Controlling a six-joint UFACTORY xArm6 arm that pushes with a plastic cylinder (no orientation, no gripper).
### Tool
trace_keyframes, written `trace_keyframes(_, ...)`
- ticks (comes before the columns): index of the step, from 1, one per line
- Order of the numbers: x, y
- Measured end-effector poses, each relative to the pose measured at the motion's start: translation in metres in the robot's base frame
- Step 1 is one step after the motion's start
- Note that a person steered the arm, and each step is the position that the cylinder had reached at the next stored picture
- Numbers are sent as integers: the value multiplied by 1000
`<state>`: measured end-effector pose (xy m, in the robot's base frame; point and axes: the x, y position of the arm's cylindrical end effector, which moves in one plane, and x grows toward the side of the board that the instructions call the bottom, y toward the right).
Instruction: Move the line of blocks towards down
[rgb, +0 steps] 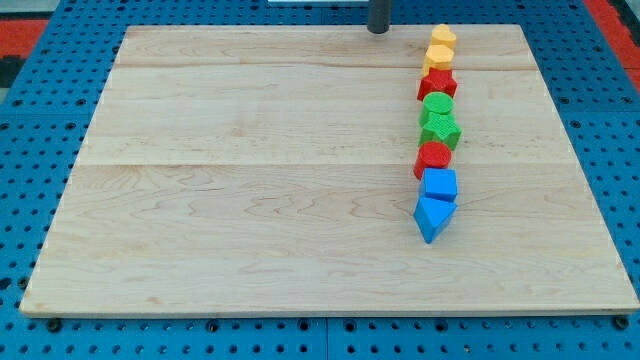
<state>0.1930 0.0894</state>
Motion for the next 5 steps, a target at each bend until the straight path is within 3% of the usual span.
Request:
trace_keyframes(4, -1, 93)
trace_keyframes(5, 9, 87)
